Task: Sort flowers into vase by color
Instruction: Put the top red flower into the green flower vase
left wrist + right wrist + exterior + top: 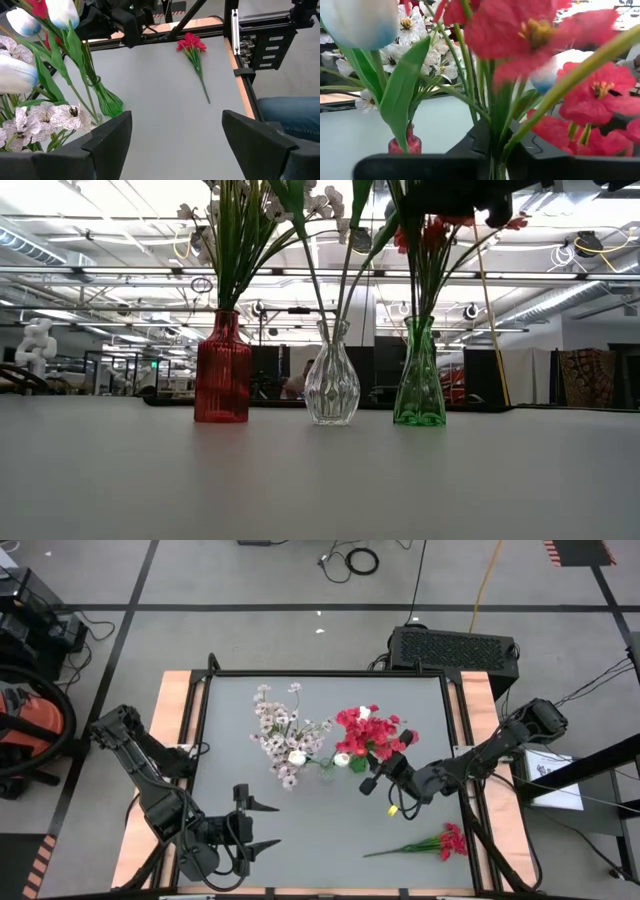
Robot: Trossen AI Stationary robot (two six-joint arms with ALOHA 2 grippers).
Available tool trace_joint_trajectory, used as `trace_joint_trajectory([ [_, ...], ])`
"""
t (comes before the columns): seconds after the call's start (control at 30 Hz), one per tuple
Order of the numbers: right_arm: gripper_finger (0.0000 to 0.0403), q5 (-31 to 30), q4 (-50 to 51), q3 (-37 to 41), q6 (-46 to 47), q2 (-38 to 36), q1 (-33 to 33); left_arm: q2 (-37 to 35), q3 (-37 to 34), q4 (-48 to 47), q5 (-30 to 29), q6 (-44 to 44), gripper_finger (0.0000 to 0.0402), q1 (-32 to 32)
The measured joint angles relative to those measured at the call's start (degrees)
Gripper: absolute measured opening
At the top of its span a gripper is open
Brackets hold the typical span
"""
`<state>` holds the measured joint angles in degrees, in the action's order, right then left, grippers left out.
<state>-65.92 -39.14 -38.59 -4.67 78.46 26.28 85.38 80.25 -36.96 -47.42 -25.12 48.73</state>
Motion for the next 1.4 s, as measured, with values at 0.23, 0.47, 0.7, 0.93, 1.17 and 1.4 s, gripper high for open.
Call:
trace_joint_trajectory([
  [0.23, 0.0109, -1.1, 1.4, 0.0, 3.4, 0.0, 1.3, 0.0, 0.0, 0.0, 0.1, 0.0, 0.0315, 0.0],
  [0.47, 0.0206, -6.2, 2.3, -0.4, 4.5, -0.1, 6.8, 0.0, 0.0, 0.0, 1.5, 0.0, 0.0315, 0.2],
  [0.7, 0.0303, -9.6, 3.6, -1.3, 6.5, -0.2, 10.3, 0.0, 0.0, 0.0, 1.8, -0.1, 0.0315, 0.2],
  [0.93, 0.0332, -9.0, 16.5, -1.3, 20.1, -1.6, 14.5, 0.0, 0.0, 0.1, 1.8, -0.1, 0.0315, 0.2],
  [1.17, 0.0332, -6.0, 30.8, -1.3, 34.3, -5.0, 19.5, 0.0, 0.0, 0.3, 2.1, 0.6, 0.0315, 0.2],
  [1.4, 0.0332, 5.0, 37.6, -1.3, 42.2, -8.7, 23.2, 0.0, 3.9, 0.6, 2.2, 4.5, 0.0315, 3.8],
])
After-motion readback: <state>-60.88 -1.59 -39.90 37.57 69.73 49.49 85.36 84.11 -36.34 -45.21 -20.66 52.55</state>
